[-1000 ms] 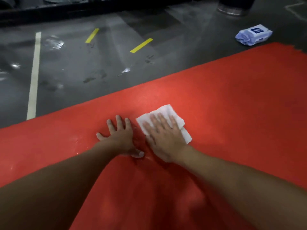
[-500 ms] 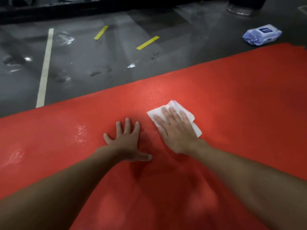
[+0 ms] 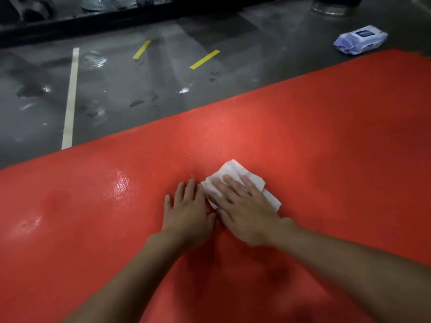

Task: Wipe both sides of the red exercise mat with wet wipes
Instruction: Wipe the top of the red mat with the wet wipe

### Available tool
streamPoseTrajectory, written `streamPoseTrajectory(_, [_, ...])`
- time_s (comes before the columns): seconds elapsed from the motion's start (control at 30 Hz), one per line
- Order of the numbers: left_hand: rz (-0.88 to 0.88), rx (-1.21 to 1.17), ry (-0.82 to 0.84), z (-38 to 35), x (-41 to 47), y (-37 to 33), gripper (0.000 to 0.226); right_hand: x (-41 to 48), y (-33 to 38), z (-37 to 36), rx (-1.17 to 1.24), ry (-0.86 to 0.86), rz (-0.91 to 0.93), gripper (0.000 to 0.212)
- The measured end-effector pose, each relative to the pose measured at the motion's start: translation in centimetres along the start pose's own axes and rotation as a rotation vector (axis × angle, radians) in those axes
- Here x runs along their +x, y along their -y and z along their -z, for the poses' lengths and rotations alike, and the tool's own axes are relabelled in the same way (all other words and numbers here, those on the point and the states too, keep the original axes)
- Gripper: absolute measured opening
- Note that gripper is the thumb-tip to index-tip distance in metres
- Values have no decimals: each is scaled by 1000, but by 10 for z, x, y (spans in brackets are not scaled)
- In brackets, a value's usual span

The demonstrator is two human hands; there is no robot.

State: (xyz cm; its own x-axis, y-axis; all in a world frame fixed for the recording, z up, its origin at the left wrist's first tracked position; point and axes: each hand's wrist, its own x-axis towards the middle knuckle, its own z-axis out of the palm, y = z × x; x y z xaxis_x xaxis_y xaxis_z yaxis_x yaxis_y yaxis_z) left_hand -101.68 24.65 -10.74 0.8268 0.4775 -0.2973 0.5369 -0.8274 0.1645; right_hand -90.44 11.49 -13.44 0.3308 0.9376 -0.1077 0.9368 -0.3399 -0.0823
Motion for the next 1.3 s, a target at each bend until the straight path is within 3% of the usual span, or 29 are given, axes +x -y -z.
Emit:
streamPoseTrajectory(0.07, [-26,-25,80,-2,-12,3,101,2,-25,5,-23,21,20,56])
streamPoseTrajectory(0.2, [-38,-16,188,2,-28,1,125,9,-40,7,-64,-28,-307,57])
streamPoseTrajectory(0.37, [-24,-6,146,5,-33,-4,120,-23,-19,3,-11,43,-15,58])
streamPoseTrajectory(0.5, [-25,23,147,-3,-43,-10,111,-27,-16,9,-44,6,-299,57])
streamPoseTrajectory(0.6, [-46,25,248,0,-44,-7,130,-54,17,0,-16,16,-67,56])
streamPoseTrajectory(0.67, [-64,29,271,1,-46,-3,140,-59,3,1,-3,34,40,54])
streamPoseTrajectory(0.8, [-79,47,278,-5,-57,-3,148,-43,-19,9,-47,0,-263,55])
streamPoseTrajectory(0.87, [-88,65,277,-6,-62,-3,148,-55,2,3,-39,5,-204,57])
streamPoseTrajectory(0.97, [-81,79,243,-4,-63,-3,144,-77,-1,-3,-57,59,63,53])
streamPoseTrajectory(1.0, [-76,83,233,-4,-65,-4,142,-73,-13,1,-57,60,40,54])
streamPoseTrajectory(1.1, [-64,103,203,-8,-73,-11,133,-68,-18,7,-92,13,-253,58])
streamPoseTrajectory(1.13, [-63,114,189,-9,-76,-14,129,-72,-7,4,-87,9,-259,59])
streamPoseTrajectory(1.27, [-71,145,40,-8,-85,-19,117,-104,10,-6,-59,74,81,55])
streamPoseTrajectory(1.3, [-72,146,30,-7,-86,-20,114,-101,-1,-4,-64,81,85,56])
